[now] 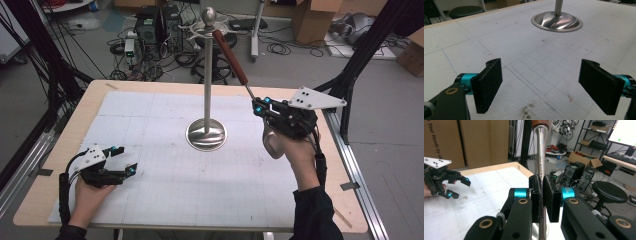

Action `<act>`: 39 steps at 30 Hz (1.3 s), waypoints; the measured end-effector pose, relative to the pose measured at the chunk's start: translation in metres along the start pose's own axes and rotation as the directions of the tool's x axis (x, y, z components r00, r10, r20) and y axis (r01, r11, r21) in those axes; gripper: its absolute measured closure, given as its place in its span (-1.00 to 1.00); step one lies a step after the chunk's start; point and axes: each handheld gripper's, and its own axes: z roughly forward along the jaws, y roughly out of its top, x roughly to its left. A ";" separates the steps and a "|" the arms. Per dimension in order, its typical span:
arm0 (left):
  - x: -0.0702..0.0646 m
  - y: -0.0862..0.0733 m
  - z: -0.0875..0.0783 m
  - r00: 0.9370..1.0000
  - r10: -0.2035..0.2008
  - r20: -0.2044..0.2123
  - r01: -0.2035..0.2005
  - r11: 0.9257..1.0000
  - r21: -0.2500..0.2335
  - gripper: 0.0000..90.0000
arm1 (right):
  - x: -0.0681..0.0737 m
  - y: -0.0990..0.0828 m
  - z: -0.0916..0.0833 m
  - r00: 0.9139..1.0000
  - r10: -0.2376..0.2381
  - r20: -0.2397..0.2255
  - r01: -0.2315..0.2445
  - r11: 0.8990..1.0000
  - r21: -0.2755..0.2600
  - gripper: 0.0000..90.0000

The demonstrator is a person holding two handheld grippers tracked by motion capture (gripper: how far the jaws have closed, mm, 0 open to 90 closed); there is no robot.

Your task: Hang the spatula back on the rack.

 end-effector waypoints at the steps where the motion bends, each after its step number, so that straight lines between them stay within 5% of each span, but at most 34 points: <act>1: 0.000 0.000 0.000 1.000 -0.001 0.000 0.001 1.000 0.000 -0.56 | 0.000 0.000 0.000 1.000 0.001 0.001 -0.001 1.000 0.003 0.89; 26: -0.001 0.000 0.000 1.000 0.007 -0.002 -0.007 1.000 0.002 -0.56 | -0.009 -0.008 0.010 0.999 0.023 0.031 -0.024 0.999 0.036 0.89; 39: -0.001 0.000 0.000 1.000 0.007 -0.002 -0.007 1.000 0.004 -0.55 | -0.011 -0.012 0.024 0.999 0.033 0.011 -0.033 0.998 0.051 0.89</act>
